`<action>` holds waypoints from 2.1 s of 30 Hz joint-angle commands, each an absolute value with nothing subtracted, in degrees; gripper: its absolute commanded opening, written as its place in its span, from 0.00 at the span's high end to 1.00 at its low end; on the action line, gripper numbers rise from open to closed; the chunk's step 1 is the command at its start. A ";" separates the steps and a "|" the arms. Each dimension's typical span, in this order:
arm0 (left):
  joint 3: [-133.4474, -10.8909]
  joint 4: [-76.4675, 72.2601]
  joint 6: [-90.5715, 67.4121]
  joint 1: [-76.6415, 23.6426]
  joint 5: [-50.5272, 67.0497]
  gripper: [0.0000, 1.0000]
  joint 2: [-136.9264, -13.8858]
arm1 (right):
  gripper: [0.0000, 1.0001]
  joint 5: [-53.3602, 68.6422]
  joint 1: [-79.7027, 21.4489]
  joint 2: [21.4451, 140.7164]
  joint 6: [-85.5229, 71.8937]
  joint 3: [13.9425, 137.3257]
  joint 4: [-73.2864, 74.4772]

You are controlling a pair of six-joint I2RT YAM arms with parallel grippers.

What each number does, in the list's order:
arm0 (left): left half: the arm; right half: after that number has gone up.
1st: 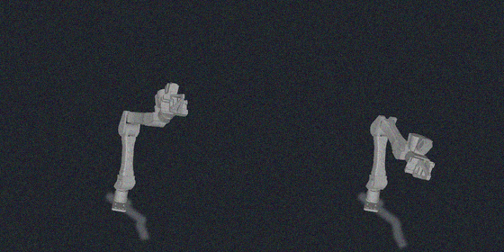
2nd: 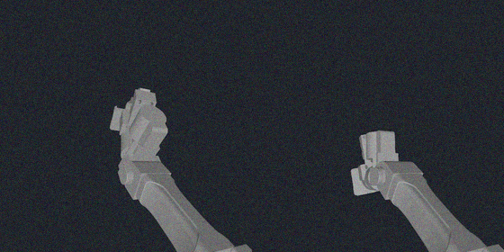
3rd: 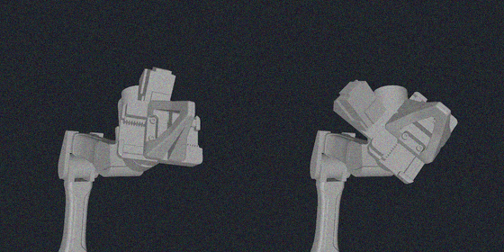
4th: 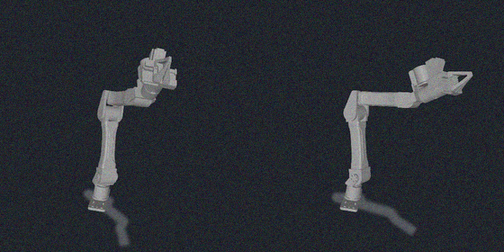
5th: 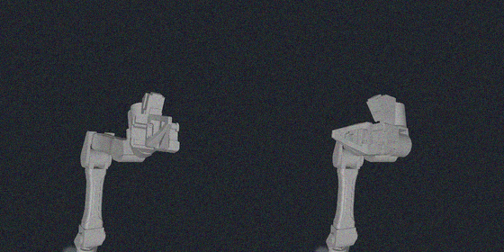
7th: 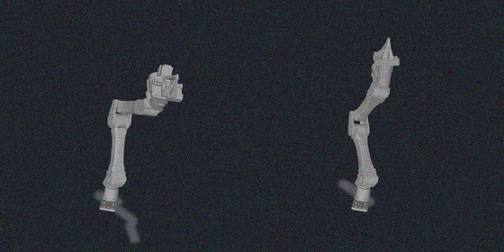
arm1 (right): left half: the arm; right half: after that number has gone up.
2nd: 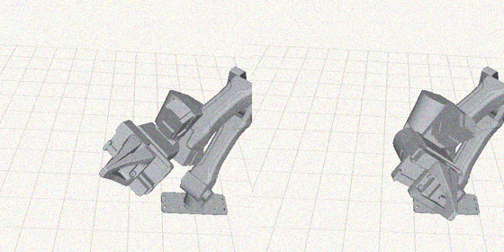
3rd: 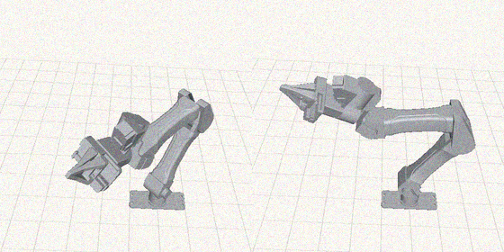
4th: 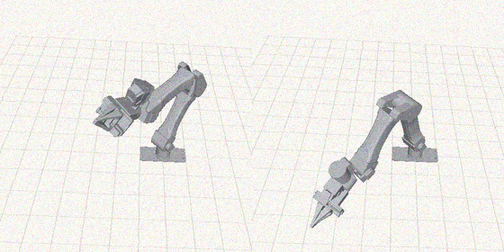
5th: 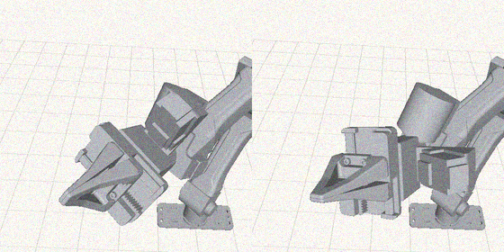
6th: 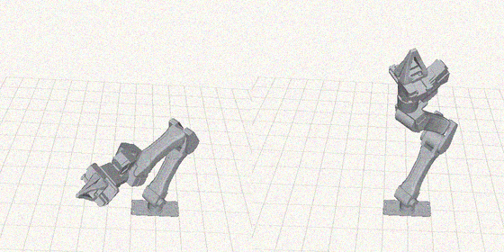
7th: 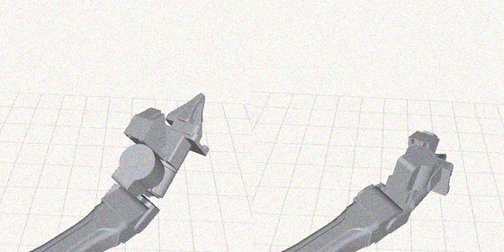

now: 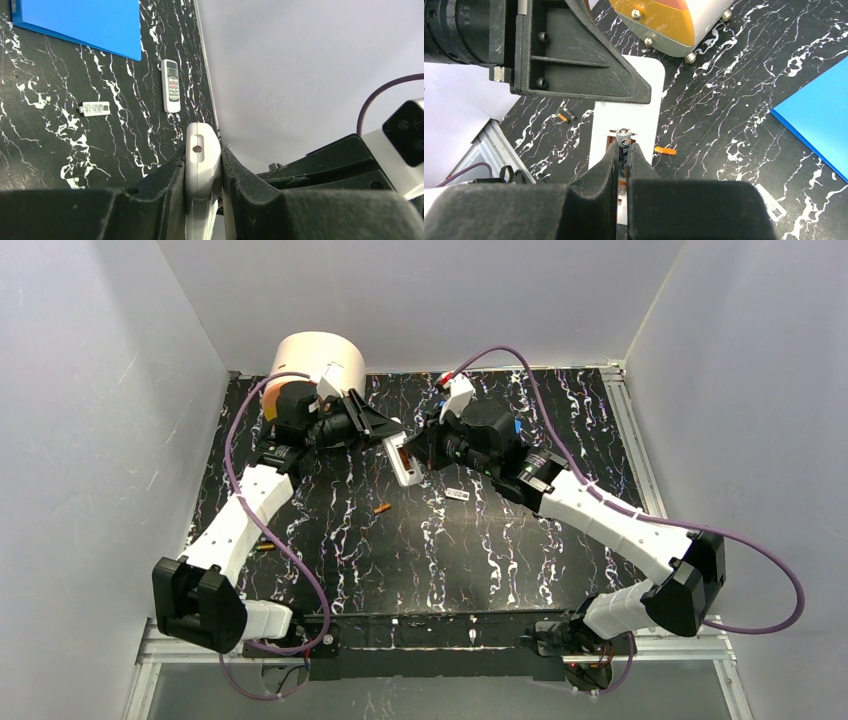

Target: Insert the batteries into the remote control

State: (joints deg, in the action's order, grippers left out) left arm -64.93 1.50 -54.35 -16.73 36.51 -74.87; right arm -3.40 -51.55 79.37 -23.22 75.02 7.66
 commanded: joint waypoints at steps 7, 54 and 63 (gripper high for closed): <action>-68.91 6.59 -54.44 -17.04 38.06 1.00 -76.22 | 0.93 -1.95 -51.86 80.17 -21.31 74.75 3.93; -73.80 10.02 -54.72 -16.96 37.01 1.00 -79.08 | 0.10 3.67 -43.05 72.82 -49.73 64.90 -10.93; -74.98 4.63 -59.45 -16.96 35.20 1.00 -79.39 | 0.01 2.64 -38.77 71.12 -76.96 56.07 -22.59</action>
State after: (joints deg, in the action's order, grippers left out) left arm -72.69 8.73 -57.23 -16.71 35.44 -80.09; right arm 2.66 -39.94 72.73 -61.71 57.47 -14.31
